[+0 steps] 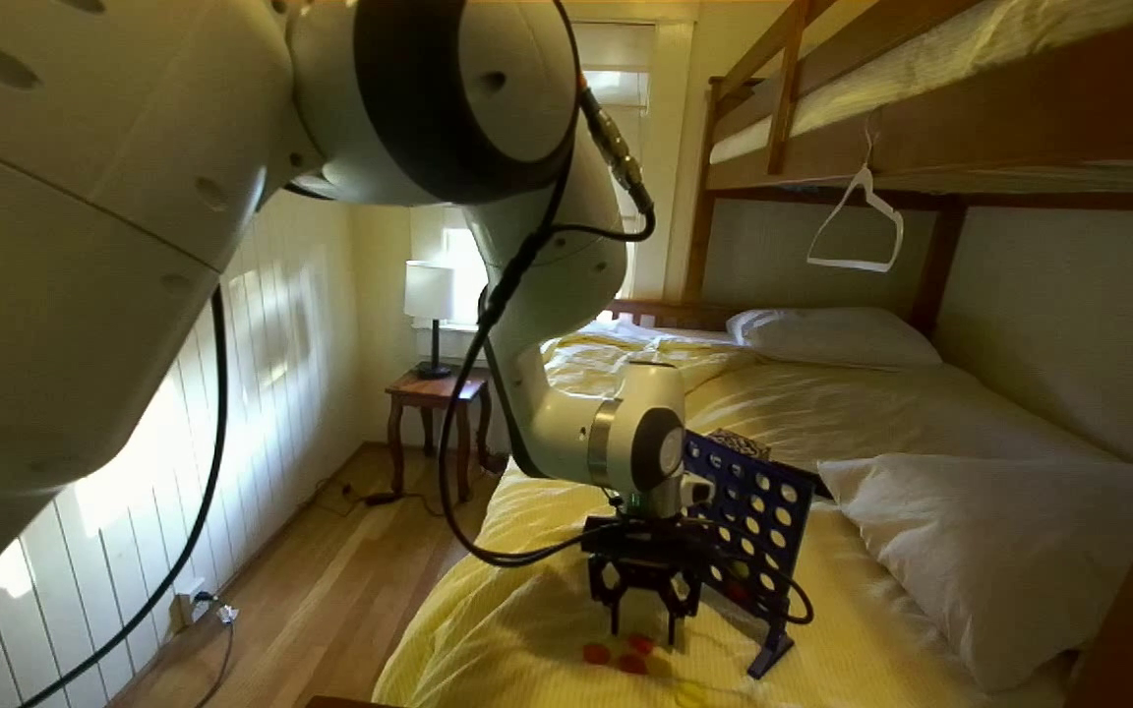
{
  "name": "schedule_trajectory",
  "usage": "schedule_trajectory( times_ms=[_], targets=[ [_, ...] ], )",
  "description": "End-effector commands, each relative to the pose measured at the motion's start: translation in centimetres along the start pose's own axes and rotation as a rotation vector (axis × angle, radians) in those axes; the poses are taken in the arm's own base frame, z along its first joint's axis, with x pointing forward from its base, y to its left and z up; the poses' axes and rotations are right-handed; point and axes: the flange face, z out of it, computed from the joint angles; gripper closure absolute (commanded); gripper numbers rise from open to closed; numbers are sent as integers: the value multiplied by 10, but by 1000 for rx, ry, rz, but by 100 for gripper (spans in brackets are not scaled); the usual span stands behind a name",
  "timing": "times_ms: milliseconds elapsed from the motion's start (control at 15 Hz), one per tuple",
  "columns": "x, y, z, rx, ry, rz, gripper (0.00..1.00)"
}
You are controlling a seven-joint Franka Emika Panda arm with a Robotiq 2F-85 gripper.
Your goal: Pick up the orange circle and put it in the blue object
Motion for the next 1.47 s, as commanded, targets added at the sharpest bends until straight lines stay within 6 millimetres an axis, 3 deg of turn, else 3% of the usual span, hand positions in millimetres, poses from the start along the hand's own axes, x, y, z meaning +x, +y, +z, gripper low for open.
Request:
schedule_trajectory(
  times_ms=[0,200,733,1267,1333,1400],
  targets=[
    [6,4,3,19,2,-10,18],
    [8,6,7,16,3,-13,45],
    [12,9,14,17,0,-16,100],
    [12,9,9,15,19,-14,93],
    [12,9,8,14,21,-14,87],
    [12,9,8,13,22,-13,68]
  ],
)
